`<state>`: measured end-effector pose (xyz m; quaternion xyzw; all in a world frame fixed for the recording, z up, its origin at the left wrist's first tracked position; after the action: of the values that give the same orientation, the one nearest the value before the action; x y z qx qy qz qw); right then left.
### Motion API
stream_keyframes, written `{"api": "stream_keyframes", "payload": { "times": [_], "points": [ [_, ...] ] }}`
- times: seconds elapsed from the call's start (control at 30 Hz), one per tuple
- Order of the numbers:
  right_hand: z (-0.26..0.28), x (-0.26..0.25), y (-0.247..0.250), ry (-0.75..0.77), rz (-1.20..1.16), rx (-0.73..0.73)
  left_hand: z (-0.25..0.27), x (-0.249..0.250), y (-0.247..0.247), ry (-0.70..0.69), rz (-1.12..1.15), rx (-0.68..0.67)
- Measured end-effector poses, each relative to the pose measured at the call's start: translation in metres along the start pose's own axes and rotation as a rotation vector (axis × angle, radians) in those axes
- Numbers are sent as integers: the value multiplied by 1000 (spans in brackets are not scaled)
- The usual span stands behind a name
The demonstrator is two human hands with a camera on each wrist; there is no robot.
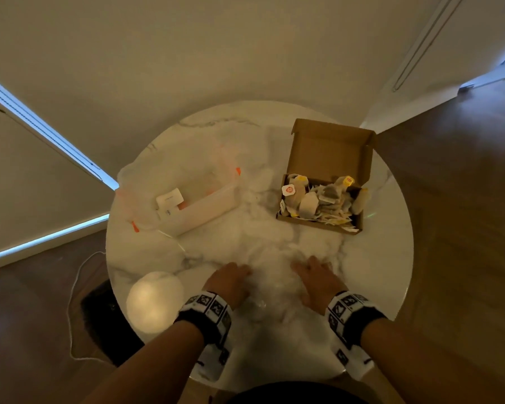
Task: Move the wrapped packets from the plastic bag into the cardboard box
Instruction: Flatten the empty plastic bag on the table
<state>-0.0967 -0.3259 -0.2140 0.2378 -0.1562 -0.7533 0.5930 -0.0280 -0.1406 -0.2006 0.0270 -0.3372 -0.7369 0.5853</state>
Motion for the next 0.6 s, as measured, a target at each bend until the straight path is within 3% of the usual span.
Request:
{"api": "stream_keyframes", "payload": {
  "times": [0.1, 0.2, 0.27, 0.37, 0.43, 0.47, 0.53, 0.6],
  "points": [
    [-5, -3, 7, -12, -435, 176, 1, 4, 13, -98, 179, 109],
    [3, -6, 13, -114, -1093, 400, 15, 13, 23, -279, 616, 111],
    [7, -36, 18, 31, -1508, 368, 21, 13, 27, -422, 848, 128],
    [16, -81, 31, 357, -1824, 61, 24, 10, 29, -476, 1117, 114],
    [27, -94, 37, 555, -1860, -199, 24, 3, 37, -436, 1252, 181],
    [31, -93, 41, 598, -1801, -254, 24, -1, 40, -405, 1292, 218],
    [33, -76, 56, 566, -1445, -103, 25, -5, 42, -346, 1297, 279],
    [42, -65, 84, 523, -893, 229, 26, -3, 42, -320, 1321, 282]
  ]
}}
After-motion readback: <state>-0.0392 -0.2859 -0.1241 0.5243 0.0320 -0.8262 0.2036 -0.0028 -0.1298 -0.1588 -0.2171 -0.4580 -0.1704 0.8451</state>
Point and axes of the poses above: each hand's wrist, its own z-axis away from the middle knuckle, its own y-axis out of the back of the hand, x = y × z, the point moved 7 cm from there along -z, towards the middle knuckle, and after that the axes turned 15 degrees about -x, right-handed, at the moved point
